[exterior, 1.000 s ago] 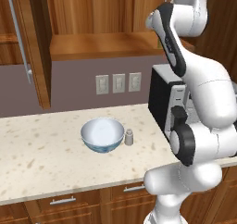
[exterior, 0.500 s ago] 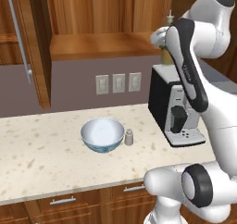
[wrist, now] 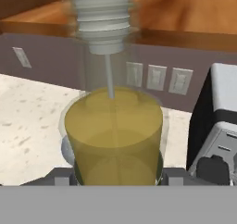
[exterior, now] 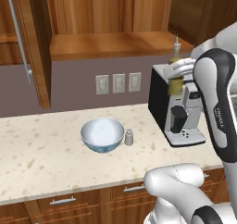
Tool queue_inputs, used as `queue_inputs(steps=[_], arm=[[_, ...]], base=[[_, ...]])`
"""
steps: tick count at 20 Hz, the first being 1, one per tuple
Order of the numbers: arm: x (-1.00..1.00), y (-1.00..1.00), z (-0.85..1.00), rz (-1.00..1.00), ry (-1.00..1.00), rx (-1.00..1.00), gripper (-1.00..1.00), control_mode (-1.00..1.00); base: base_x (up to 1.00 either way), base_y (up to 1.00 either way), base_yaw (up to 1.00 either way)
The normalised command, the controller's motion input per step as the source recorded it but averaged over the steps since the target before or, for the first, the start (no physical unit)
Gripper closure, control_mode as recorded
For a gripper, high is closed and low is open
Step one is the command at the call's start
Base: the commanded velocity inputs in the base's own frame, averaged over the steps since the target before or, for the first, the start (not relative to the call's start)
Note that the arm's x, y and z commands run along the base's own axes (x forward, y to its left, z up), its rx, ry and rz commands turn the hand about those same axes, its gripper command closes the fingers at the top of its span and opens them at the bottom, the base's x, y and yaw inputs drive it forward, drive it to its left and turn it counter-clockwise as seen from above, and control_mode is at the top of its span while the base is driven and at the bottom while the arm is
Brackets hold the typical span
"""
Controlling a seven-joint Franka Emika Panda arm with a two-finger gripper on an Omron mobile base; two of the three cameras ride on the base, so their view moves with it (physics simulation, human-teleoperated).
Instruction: Retrieve the bottle and the shaker from the cabinet and place them next to the mixing bowl on the counter. Then add garlic from the fridge to the mixing bowl.
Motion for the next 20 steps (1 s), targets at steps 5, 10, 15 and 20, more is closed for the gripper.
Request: queue_inputs(steps=[5, 10, 15, 20], arm=[[-0.99, 0.20, -0.79, 0.19, 0.02, 0.00, 1.00, -1.00], [-0.64, 0.15, -0.79, 0.17, 0.02, 0.00, 1.00, -1.00], [0.05, 0.26, -0.63, 0.17, 0.01, 0.00, 1.00, -1.00], [0.31, 0.37, -0.31, 0.10, 0.00, 0.05, 1.00, -1.00]], base=[[0.00, 0.00, 0.00], [0.00, 0.00, 0.00], [0.00, 0.00, 0.00], [0.00, 0.00, 0.00]])
